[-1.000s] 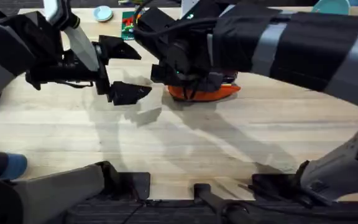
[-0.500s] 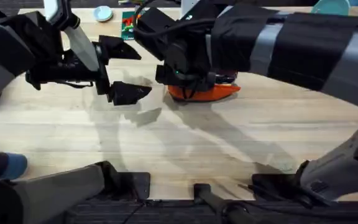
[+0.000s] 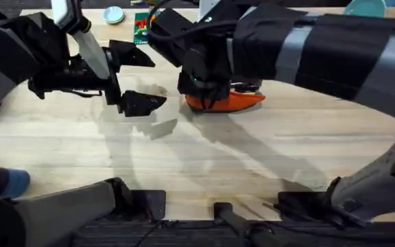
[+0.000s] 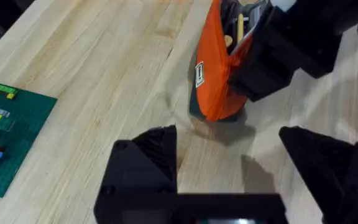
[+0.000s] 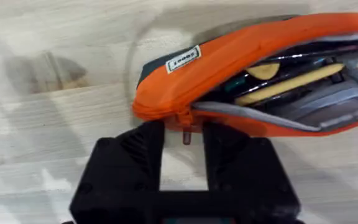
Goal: Unzip the bag, pick up the pens from the table one at a time and place them inside, then zip the bag closed.
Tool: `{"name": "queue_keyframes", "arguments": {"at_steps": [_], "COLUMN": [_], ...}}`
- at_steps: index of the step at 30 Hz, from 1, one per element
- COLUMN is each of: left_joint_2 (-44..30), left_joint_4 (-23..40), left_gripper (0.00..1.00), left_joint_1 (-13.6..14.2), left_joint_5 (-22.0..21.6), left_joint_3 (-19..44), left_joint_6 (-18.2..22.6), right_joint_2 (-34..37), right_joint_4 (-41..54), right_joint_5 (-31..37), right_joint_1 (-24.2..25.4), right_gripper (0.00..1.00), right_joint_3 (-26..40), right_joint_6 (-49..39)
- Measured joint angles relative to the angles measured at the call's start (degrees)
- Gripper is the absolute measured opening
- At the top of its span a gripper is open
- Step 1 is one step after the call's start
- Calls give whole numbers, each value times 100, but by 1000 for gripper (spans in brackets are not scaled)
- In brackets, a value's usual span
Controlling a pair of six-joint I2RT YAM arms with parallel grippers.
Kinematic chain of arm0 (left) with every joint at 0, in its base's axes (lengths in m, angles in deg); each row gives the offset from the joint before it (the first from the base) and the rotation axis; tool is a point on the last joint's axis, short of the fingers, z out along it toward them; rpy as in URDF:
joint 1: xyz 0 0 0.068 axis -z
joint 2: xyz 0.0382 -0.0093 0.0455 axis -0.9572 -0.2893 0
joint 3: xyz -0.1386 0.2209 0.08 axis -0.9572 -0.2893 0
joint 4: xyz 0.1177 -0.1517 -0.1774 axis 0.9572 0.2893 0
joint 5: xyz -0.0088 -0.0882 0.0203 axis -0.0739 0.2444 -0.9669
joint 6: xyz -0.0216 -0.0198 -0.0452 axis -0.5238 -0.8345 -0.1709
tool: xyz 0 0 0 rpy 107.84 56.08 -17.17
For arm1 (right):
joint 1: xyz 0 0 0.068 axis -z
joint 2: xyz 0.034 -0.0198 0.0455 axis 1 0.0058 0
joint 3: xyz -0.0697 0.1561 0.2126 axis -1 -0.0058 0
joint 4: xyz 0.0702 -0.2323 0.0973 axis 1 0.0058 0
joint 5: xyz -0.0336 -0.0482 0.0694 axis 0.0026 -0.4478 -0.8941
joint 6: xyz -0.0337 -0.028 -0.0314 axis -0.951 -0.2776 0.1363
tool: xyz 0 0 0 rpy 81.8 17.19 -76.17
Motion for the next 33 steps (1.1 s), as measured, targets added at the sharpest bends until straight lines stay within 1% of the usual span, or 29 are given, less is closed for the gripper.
{"name": "queue_keyframes", "arguments": {"at_steps": [2,5,6,8,9,13,22,29,33], "left_joint_2": [0,0,0,0,0,1,0,0,0], "left_joint_4": [0,0,0,0,0,0,0,0,0], "left_gripper": [995,995,995,995,995,995,995,995,995], "left_joint_1": [0,0,0,0,0,0,0,0,0], "left_joint_5": [0,-2,0,-2,-2,0,-2,-2,-2], "left_joint_3": [0,0,0,0,0,0,0,0,0], "left_joint_6": [0,0,0,0,-1,0,0,0,0], "right_joint_2": [1,2,1,0,1,1,0,0,0], "right_joint_4": [0,0,0,0,4,13,15,17,162], "right_joint_5": [0,0,2,2,0,-1,0,-2,0], "right_joint_1": [0,0,0,0,0,0,0,0,0], "right_gripper": [333,282,245,140,110,41,31,31,31], "right_joint_3": [0,0,0,0,0,0,0,0,1], "right_joint_6": [-2,-5,-8,-9,-6,-6,-39,-264,-306]}}
